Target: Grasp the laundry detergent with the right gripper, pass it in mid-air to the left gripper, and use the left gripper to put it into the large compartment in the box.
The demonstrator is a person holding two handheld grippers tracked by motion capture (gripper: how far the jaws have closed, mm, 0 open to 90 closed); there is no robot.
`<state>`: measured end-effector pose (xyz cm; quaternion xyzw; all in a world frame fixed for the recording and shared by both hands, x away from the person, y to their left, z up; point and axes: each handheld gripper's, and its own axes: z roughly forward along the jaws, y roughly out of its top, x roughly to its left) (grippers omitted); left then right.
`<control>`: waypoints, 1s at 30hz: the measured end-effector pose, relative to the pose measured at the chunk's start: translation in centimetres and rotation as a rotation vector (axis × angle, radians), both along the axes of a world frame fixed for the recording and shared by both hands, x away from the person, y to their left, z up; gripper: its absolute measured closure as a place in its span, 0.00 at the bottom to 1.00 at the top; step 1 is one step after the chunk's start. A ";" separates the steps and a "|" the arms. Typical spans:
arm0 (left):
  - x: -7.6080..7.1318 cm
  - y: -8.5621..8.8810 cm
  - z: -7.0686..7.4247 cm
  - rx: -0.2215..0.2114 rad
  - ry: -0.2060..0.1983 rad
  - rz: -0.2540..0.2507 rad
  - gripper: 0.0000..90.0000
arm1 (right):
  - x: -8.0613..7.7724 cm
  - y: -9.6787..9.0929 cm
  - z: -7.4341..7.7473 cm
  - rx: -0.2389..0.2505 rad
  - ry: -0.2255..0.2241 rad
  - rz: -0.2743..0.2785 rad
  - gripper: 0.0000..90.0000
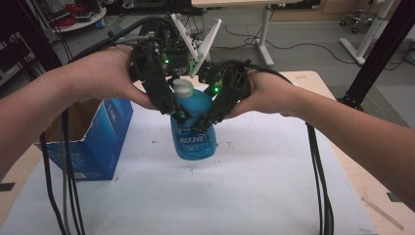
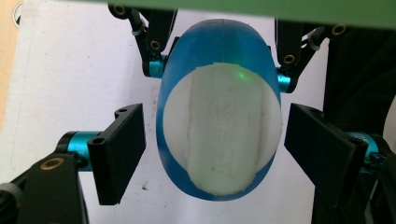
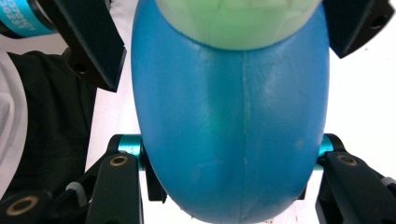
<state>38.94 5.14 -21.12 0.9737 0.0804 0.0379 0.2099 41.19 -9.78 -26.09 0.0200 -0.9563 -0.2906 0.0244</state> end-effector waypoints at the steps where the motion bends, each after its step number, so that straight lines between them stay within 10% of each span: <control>1: 0.0 0.0 0.0 0.000 0.002 0.001 0.23 | 0.0 0.0 0.0 0.000 -0.001 -0.003 0.52; 30: -0.1 0.1 -0.3 -0.010 -0.004 0.005 0.29 | 0.3 -0.1 0.0 0.000 0.004 0.000 0.51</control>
